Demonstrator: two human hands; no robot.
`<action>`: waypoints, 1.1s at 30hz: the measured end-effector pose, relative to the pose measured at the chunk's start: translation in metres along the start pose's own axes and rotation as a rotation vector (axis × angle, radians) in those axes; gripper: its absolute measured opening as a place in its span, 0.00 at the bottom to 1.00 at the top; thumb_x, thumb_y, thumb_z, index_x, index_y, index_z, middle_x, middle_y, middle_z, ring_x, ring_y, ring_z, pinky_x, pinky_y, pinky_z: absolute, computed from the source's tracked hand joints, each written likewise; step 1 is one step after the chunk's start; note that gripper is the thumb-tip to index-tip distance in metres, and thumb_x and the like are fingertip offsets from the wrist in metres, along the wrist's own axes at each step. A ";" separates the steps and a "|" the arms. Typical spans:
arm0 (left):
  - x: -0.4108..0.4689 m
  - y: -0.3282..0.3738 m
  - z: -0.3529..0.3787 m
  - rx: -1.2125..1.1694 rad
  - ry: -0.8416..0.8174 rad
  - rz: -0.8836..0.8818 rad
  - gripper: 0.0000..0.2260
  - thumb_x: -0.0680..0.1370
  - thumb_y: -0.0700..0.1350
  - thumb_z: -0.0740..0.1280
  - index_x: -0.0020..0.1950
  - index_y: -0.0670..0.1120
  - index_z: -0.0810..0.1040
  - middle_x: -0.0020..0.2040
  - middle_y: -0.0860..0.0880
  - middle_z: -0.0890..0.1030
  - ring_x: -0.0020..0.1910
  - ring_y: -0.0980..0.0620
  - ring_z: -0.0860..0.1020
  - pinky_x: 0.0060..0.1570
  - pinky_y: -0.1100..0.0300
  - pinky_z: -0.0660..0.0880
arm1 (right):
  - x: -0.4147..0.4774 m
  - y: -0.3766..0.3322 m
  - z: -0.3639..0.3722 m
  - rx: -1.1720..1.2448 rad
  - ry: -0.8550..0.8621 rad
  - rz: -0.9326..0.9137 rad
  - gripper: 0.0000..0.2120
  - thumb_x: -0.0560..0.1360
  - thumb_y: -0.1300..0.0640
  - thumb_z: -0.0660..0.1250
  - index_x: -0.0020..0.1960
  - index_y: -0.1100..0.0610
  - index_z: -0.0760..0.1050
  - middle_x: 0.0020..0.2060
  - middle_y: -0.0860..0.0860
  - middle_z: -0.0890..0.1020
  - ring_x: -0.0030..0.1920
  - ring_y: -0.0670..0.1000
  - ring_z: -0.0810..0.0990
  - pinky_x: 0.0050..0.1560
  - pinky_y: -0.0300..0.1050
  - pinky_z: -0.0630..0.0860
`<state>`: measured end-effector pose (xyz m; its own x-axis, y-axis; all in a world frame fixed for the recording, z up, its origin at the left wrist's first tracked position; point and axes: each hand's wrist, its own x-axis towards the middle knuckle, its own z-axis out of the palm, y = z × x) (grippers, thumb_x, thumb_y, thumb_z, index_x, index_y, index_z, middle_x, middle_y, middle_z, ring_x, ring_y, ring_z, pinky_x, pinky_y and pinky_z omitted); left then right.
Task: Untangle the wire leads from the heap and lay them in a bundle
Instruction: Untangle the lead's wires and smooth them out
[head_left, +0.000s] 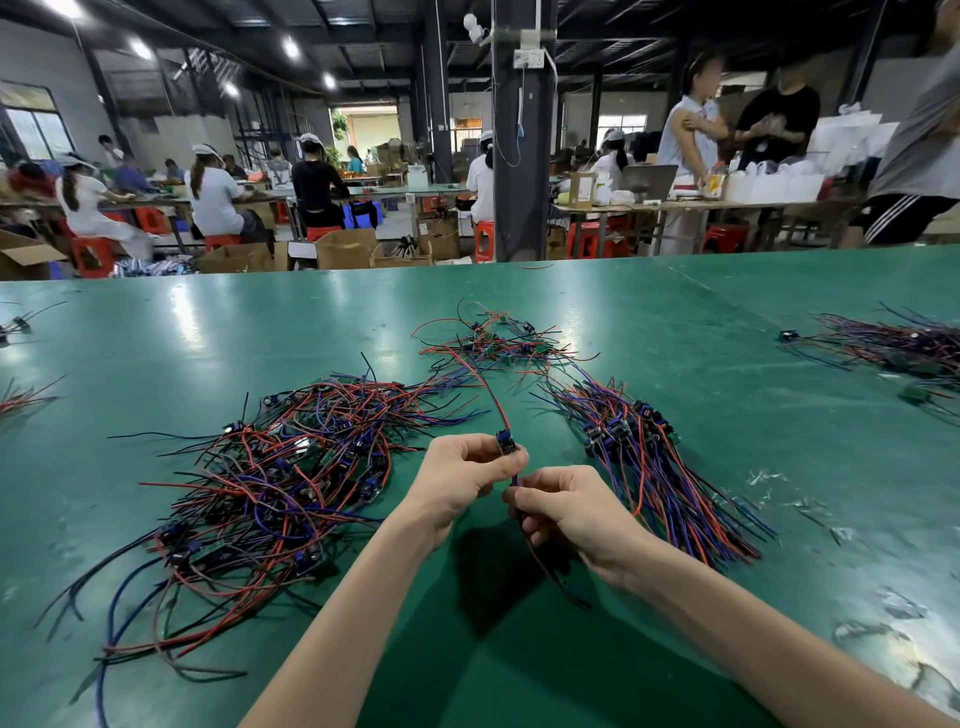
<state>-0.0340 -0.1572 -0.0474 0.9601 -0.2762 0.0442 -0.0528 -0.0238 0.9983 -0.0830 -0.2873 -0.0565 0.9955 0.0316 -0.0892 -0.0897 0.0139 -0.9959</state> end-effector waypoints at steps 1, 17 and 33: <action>0.000 0.000 0.000 -0.001 -0.007 -0.003 0.03 0.71 0.38 0.74 0.39 0.44 0.82 0.31 0.53 0.79 0.28 0.61 0.70 0.29 0.69 0.65 | 0.000 0.001 0.000 0.000 0.003 0.001 0.06 0.75 0.66 0.67 0.39 0.63 0.77 0.28 0.52 0.78 0.24 0.44 0.72 0.25 0.35 0.70; -0.003 0.002 0.003 0.004 -0.028 -0.023 0.03 0.70 0.36 0.74 0.39 0.42 0.81 0.28 0.53 0.79 0.24 0.62 0.70 0.27 0.68 0.64 | 0.001 0.004 0.000 -0.129 0.029 -0.047 0.10 0.74 0.62 0.70 0.35 0.58 0.77 0.26 0.54 0.74 0.22 0.47 0.67 0.23 0.38 0.64; 0.003 0.000 -0.008 -0.026 0.109 -0.074 0.06 0.70 0.37 0.74 0.35 0.45 0.81 0.27 0.54 0.76 0.22 0.62 0.68 0.32 0.63 0.63 | -0.005 -0.004 0.003 -0.226 -0.066 -0.089 0.10 0.72 0.65 0.71 0.34 0.59 0.76 0.28 0.55 0.78 0.18 0.39 0.67 0.21 0.30 0.62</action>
<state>-0.0291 -0.1500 -0.0471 0.9852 -0.1689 -0.0273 0.0251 -0.0152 0.9996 -0.0873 -0.2843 -0.0519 0.9944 0.1051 -0.0074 0.0142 -0.2037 -0.9789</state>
